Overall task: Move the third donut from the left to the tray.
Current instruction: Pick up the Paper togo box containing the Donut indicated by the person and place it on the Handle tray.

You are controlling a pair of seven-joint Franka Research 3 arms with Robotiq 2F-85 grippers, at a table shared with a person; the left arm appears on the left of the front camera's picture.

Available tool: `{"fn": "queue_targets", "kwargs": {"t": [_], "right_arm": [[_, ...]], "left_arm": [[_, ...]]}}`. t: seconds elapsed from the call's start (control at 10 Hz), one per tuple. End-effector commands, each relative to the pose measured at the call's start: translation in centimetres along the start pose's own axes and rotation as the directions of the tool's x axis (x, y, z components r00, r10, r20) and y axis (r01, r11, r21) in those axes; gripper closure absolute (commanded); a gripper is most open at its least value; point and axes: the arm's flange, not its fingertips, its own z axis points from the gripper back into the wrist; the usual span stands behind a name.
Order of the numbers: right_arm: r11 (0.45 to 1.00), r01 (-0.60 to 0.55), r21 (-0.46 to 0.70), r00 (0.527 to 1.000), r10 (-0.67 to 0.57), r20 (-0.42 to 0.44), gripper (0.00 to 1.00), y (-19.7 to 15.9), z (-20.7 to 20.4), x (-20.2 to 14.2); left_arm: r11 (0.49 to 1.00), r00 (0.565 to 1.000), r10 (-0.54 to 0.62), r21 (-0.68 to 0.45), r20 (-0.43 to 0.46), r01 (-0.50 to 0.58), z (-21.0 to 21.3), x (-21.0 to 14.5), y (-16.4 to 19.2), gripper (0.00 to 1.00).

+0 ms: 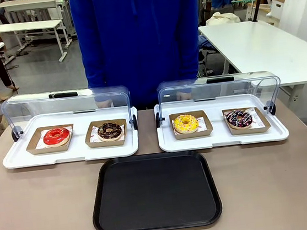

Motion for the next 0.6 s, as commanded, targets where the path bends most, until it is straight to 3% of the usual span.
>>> {"fn": "queue_targets", "kwargs": {"t": [0.0,0.5], "right_arm": [[1.000,-0.026,-0.005,0.999,0.026,0.033,0.00,-0.36,-0.33,0.16],[1.000,-0.026,-0.005,0.999,0.026,0.033,0.00,-0.36,-0.33,0.16]], "left_arm": [[1.000,1.000,-0.007,-0.006,0.014,0.007,0.04,0.01,-0.02,0.00],[1.000,1.000,-0.007,-0.006,0.014,0.007,0.04,0.01,-0.02,0.00]]}}
